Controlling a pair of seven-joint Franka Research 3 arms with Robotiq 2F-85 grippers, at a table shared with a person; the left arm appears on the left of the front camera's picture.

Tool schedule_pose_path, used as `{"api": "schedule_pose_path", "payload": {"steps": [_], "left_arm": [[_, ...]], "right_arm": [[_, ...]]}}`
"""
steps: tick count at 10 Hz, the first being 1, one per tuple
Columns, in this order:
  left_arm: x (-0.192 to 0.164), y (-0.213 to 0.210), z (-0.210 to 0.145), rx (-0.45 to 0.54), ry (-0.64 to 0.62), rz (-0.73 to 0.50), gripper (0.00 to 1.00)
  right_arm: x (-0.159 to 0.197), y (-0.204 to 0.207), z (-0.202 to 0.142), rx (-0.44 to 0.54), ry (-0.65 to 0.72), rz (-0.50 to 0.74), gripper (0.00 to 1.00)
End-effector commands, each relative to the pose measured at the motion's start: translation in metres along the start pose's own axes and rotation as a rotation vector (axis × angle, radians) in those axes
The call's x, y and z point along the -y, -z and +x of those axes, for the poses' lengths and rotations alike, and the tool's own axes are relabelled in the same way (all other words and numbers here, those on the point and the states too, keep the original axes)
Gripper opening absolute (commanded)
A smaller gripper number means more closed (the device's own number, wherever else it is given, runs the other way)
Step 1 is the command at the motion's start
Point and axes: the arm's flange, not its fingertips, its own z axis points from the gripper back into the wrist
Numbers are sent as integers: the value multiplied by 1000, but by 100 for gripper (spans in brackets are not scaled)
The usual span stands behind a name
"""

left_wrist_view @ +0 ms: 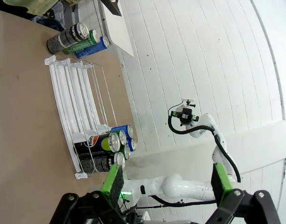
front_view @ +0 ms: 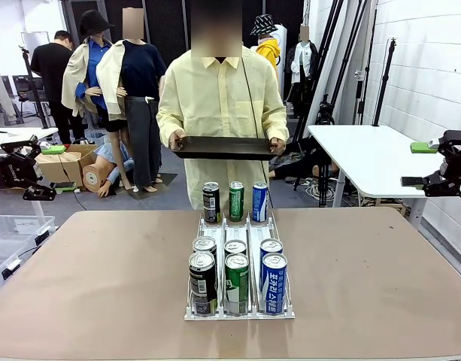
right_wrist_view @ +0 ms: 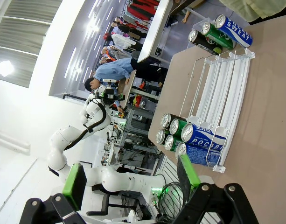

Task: Retrieve and hand over the desired beverage to the person.
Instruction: Pick up a can of the same type that the person held from the Automatic Can Dispenser.

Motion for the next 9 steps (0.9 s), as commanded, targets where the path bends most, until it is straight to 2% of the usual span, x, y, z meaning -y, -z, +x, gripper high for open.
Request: {"api": "schedule_pose_path", "payload": {"steps": [1, 3, 7, 9], "left_arm": [[1, -1, 0, 3, -7, -2, 100], [0, 0, 0, 0, 0, 0, 100], [75, 38, -7, -207, 142, 216, 100], [103, 64, -18, -280, 209, 341, 100]], "right_arm": [[0, 0, 0, -3, 9, 9, 100], [0, 0, 0, -3, 9, 9, 100], [0, 0, 0, -3, 9, 9, 100], [0, 0, 0, -3, 9, 9, 100]]}}
